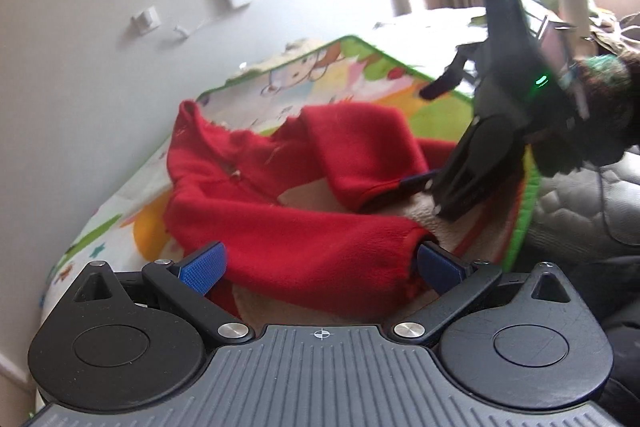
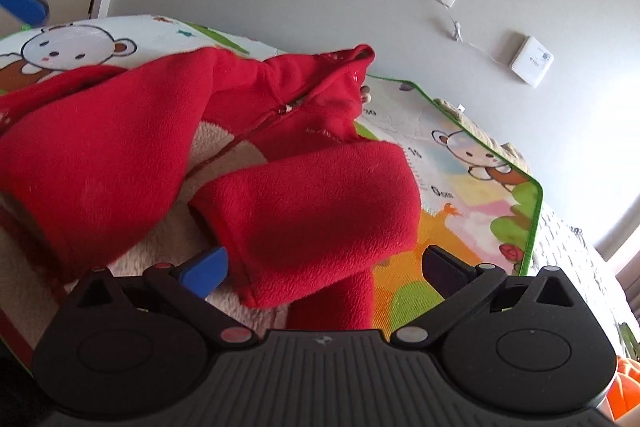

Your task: Fold clothes

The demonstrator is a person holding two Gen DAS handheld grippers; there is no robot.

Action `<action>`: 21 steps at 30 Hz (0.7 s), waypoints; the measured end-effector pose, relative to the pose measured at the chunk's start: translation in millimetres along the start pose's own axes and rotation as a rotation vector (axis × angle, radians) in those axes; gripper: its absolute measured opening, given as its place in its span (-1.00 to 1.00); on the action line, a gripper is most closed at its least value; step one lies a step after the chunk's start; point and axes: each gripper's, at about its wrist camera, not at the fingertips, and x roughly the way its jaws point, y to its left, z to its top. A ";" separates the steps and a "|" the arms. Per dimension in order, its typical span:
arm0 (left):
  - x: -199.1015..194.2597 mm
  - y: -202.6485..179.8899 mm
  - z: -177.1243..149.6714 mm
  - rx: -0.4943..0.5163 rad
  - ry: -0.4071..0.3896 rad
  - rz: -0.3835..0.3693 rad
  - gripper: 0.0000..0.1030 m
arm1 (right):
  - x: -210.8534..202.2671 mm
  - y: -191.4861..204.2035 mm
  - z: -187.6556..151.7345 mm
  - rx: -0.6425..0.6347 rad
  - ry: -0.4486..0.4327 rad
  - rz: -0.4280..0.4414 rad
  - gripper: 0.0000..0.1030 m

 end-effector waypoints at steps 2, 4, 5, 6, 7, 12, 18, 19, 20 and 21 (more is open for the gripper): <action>5.3 -7.8 -1.4 0.046 0.014 0.009 1.00 | 2.6 1.0 -2.4 0.003 0.010 -0.004 1.00; 17.7 -13.1 -2.1 0.070 0.043 0.021 1.00 | 3.3 1.5 -3.7 0.013 0.010 -0.006 1.00; 24.2 -15.7 -2.4 0.081 0.057 0.027 1.00 | 3.0 1.6 -4.3 0.018 0.007 -0.008 1.00; 30.1 -15.6 -2.0 0.084 0.063 0.047 1.00 | 2.2 1.5 -4.8 0.021 0.003 -0.012 1.00; 36.0 -15.0 -1.4 0.085 0.068 0.070 1.00 | 1.6 1.5 -5.0 0.023 -0.002 -0.016 1.00; 53.5 5.2 4.8 0.040 0.071 0.179 1.00 | -1.0 0.4 -2.1 0.032 -0.025 -0.031 1.00; 48.1 70.0 -6.4 -0.022 0.083 0.400 1.00 | 11.5 11.6 5.5 -0.043 0.021 -0.053 1.00; 47.3 84.9 -10.7 -0.055 0.099 0.422 1.00 | 14.0 14.8 7.0 -0.064 0.032 -0.059 1.00; 46.9 98.1 -15.5 -0.080 0.114 0.448 1.00 | 15.9 17.6 9.2 -0.084 0.041 -0.065 1.00; 47.1 112.4 -21.5 -0.102 0.130 0.485 1.00 | 17.2 19.8 12.3 -0.102 0.047 -0.071 1.00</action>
